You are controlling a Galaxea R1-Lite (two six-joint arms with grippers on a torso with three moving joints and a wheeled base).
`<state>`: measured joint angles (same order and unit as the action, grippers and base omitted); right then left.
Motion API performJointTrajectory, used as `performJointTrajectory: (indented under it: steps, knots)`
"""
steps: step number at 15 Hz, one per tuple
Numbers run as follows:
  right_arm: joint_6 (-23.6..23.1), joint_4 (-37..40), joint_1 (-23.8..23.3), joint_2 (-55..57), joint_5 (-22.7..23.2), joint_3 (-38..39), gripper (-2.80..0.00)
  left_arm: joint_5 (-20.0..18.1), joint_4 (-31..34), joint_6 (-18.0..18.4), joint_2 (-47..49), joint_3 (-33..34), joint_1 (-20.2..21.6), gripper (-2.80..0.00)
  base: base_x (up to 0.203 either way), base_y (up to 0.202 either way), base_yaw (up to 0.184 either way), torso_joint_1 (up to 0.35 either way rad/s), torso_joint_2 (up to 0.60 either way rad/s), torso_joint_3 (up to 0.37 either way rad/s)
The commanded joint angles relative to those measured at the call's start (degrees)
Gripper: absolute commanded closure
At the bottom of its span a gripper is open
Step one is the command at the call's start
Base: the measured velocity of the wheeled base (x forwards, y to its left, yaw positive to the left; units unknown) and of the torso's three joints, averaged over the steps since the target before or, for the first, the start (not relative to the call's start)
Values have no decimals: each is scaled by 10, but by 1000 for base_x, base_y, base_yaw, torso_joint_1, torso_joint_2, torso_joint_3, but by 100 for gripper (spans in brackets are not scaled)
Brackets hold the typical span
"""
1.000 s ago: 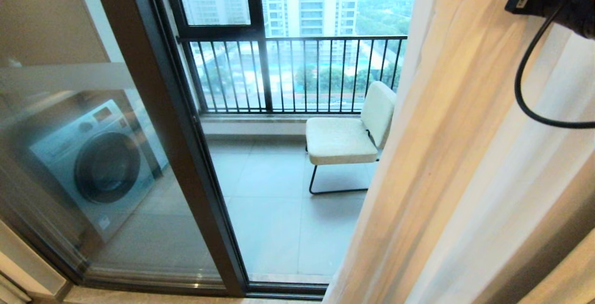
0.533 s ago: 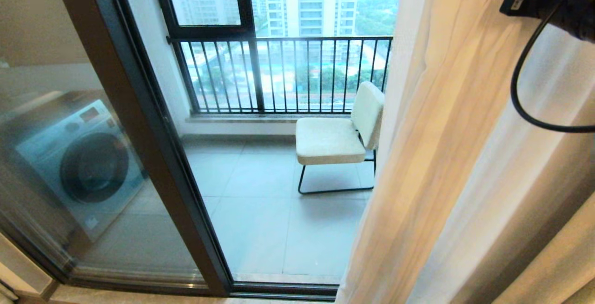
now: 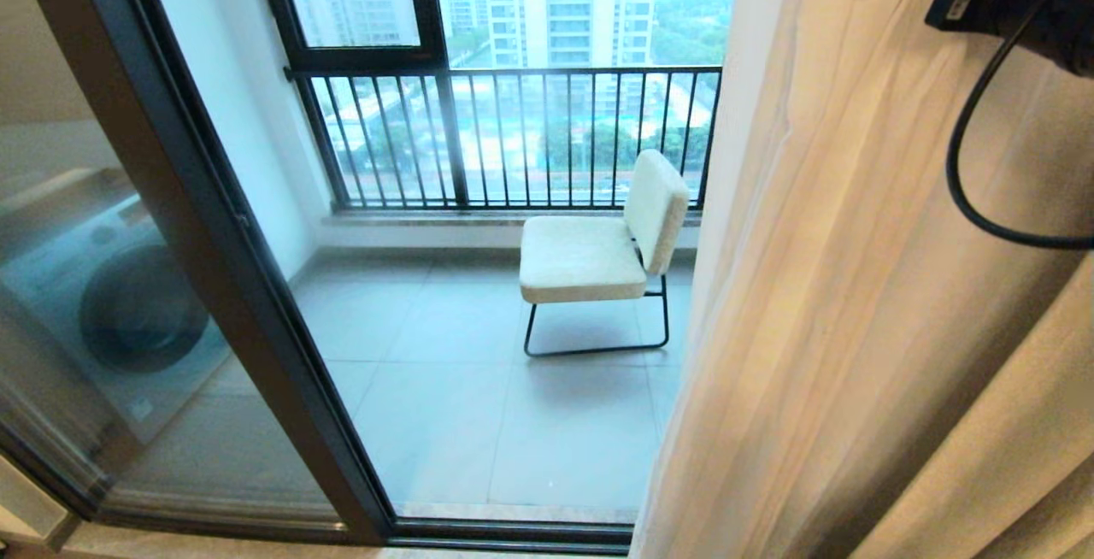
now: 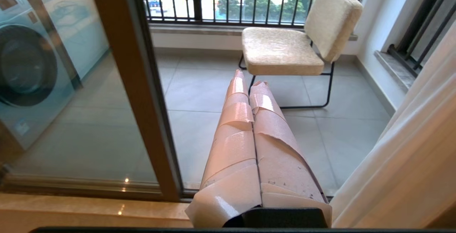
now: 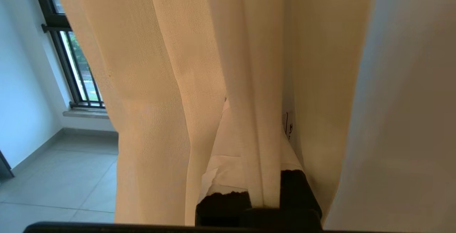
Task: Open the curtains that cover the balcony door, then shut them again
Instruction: Pull the inner curtains open on both sides
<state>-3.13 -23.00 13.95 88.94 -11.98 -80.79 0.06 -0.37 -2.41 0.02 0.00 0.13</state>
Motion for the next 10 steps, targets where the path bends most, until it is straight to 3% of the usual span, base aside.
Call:
performJointTrajectory:
  steps: [1, 5, 10]
  knots:
    - [0, 0, 0, -3, -1, 1, 0, 0, 0, -1, 0, 0, 0, 0, 0, -196, 2, 2, 5, 6]
    - [0, 0, 0, -3, -1, 1, 0, 0, 0, 0, 0, 0, 0, 0, 0, -158, -2, 0, 4, 2]
    - [0, 2, 0, -10, -1, 3, 0, -1, 0, 0, 0, 0, 0, 0, 0, 0, 0, 0, 0, 0]
